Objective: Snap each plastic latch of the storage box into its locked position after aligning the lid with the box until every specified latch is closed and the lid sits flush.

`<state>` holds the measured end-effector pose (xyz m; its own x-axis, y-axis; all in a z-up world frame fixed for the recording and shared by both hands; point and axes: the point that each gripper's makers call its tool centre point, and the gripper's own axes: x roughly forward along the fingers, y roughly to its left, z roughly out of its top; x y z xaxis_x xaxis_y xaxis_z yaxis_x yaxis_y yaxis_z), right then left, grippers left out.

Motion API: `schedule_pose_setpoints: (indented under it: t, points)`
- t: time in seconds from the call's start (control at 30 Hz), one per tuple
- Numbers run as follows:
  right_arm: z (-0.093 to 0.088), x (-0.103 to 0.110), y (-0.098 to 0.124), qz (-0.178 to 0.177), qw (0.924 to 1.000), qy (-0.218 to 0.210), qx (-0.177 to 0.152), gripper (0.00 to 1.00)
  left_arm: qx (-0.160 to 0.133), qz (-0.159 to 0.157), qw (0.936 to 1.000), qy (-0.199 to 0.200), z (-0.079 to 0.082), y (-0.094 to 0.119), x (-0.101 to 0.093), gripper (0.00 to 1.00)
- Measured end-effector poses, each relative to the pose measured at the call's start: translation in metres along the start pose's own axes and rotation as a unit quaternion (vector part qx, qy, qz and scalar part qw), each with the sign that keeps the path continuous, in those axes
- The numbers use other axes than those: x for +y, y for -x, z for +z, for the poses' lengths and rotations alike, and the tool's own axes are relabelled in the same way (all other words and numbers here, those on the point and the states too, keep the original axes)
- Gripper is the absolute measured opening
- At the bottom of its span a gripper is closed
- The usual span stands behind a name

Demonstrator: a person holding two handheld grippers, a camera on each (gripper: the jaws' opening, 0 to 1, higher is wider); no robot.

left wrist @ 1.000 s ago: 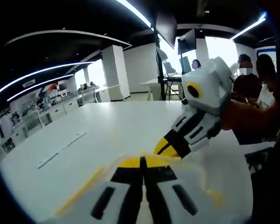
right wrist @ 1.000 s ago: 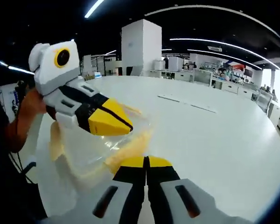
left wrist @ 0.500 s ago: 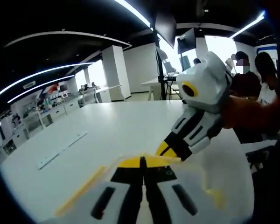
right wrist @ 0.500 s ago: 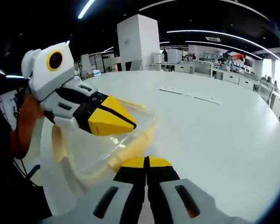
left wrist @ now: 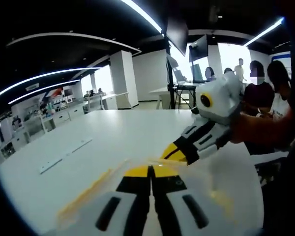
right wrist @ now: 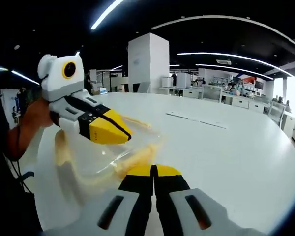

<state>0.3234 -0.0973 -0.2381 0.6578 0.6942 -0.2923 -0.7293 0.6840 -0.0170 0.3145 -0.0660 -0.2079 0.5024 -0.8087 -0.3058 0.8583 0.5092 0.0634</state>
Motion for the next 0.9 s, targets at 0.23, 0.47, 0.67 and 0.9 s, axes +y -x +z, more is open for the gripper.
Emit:
schedule_pose_setpoints:
  t: [0.23, 0.47, 0.67, 0.9]
  points:
    - [0.032, 0.021, 0.007, 0.028, 0.9968, 0.039, -0.063, 0.00, -0.021, 0.074, 0.9964, -0.034, -0.001, 0.047, 0.034, 0.13]
    - [0.047, 0.053, -0.011, 0.074, 0.9932, 0.067, -0.059, 0.00, -0.010, 0.151, 0.9877, -0.041, -0.018, 0.107, 0.066, 0.17]
    - [0.052, 0.078, -0.030, 0.105, 0.9894, 0.090, -0.044, 0.00, 0.005, 0.176, 0.9827, 0.057, -0.044, 0.149, 0.081, 0.00]
    - [0.050, 0.106, -0.050, 0.130, 0.9840, 0.121, -0.018, 0.00, 0.019, 0.193, 0.9781, 0.075, -0.070, 0.171, 0.086, 0.00]
